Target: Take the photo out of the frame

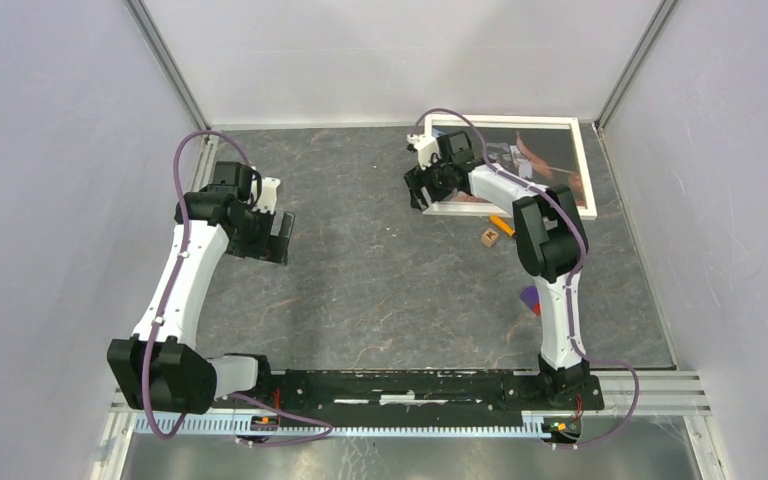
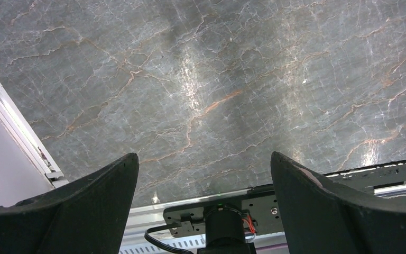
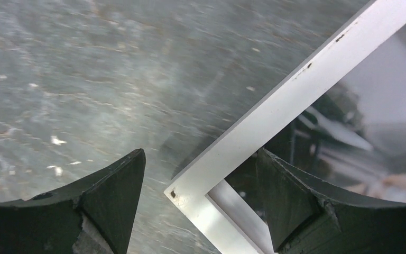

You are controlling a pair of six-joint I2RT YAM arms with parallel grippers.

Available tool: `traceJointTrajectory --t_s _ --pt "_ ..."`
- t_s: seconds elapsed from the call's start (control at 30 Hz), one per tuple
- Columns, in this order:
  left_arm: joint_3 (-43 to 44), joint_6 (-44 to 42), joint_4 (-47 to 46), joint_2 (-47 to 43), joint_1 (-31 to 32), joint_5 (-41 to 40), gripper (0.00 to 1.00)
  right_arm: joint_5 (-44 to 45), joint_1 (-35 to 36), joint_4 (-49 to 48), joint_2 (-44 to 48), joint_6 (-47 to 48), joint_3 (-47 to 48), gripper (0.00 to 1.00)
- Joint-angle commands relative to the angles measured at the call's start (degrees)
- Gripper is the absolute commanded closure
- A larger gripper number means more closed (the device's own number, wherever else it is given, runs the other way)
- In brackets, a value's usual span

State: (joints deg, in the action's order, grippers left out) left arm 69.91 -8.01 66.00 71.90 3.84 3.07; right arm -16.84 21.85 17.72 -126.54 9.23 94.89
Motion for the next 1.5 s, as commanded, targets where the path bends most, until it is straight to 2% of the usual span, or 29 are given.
traceJointTrajectory --t_s 0.0,0.27,0.5,0.6,0.77,0.9,1.0,1.13,1.27,1.47 --pt "1.37 -0.26 0.32 0.24 -0.94 1.67 0.00 -10.35 5.89 -0.36 -1.83 -1.94 0.75 0.18" --pt "1.50 2.44 0.36 1.24 -3.75 5.93 0.00 -12.35 12.82 -1.64 -5.28 -1.09 5.27 0.18" --pt "1.34 4.82 -1.28 3.24 -17.03 12.80 0.00 -15.33 18.87 -4.85 -6.50 -1.94 6.59 0.18" --pt "2.06 5.44 -3.12 4.47 -20.52 13.45 0.00 -16.48 21.64 -6.09 -7.04 -3.06 7.74 0.17" --pt "2.61 5.64 -6.24 6.75 -20.95 14.12 0.00 -18.41 24.56 -6.75 -5.27 -3.79 9.11 0.16" --pt "3.80 5.29 -9.38 10.29 -20.79 17.02 0.00 -19.06 22.75 -5.44 0.30 -4.32 8.39 0.15" --pt "5.23 5.94 -12.41 13.77 -18.70 18.28 0.00 -19.39 19.01 -4.39 6.15 -4.48 5.53 0.14" --pt "8.76 7.49 -16.25 19.31 -11.82 16.26 0.00 -18.84 12.07 -0.69 14.96 -3.23 0.41 0.14" --pt "13.67 12.59 -19.60 26.59 -5.42 15.05 0.00 -15.94 5.31 5.15 22.52 1.74 -7.35 0.14" --pt "22.67 13.78 -20.67 37.18 4.38 9.79 0.00 -8.99 2.01 9.73 32.35 8.77 -21.56 0.21"
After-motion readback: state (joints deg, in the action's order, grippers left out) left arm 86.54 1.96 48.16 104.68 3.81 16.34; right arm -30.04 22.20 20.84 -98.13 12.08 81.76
